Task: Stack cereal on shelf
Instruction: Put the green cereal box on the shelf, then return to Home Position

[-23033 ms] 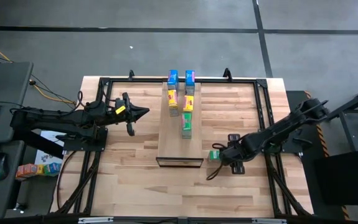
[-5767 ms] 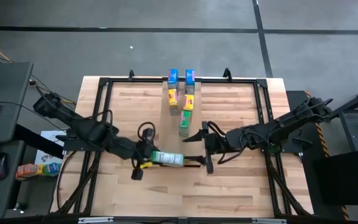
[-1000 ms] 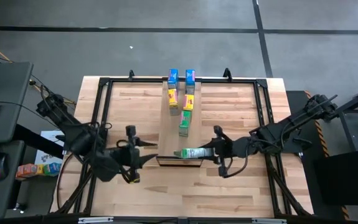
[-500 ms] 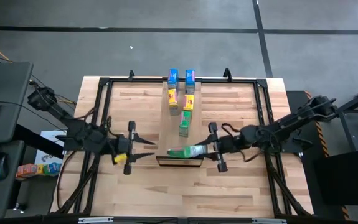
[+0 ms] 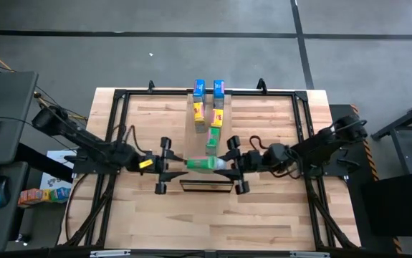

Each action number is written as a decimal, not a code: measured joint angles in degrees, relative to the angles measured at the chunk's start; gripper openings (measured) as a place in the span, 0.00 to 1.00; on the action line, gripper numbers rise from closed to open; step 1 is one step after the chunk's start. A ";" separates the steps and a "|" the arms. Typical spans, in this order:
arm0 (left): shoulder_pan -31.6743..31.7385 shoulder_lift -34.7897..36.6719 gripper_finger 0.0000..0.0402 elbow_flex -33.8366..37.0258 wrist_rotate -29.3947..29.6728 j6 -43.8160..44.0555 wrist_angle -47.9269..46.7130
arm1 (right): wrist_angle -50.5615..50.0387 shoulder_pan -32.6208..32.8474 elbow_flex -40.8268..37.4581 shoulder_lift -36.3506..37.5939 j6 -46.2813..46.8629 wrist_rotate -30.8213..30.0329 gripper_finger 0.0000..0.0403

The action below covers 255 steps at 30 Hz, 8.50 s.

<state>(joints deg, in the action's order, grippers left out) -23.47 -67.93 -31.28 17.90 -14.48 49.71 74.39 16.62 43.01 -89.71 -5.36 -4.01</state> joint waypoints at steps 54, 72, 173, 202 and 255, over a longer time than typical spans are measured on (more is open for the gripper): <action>3.90 -6.62 0.29 -9.56 -0.94 3.83 -6.63 | -10.75 0.31 6.72 -3.15 -1.14 -5.11 0.46; -0.22 5.24 0.31 1.33 30.84 20.91 -16.31 | -38.64 6.28 6.75 13.98 -6.75 -19.23 0.66; 2.50 1.10 0.00 -4.88 28.69 20.32 -41.14 | -40.37 6.65 6.75 13.92 -6.08 -22.30 0.66; -4.69 16.90 0.00 1.72 18.48 13.27 -44.55 | -41.97 6.67 6.75 13.92 -6.06 -22.14 0.66; 17.30 51.89 0.00 30.51 -19.10 17.99 -35.30 | -47.77 5.67 6.77 16.76 -2.15 -22.06 0.66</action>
<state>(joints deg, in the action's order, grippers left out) -6.17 -16.03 -0.78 -1.20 3.52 14.41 26.62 22.28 49.78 -72.95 -7.51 -26.07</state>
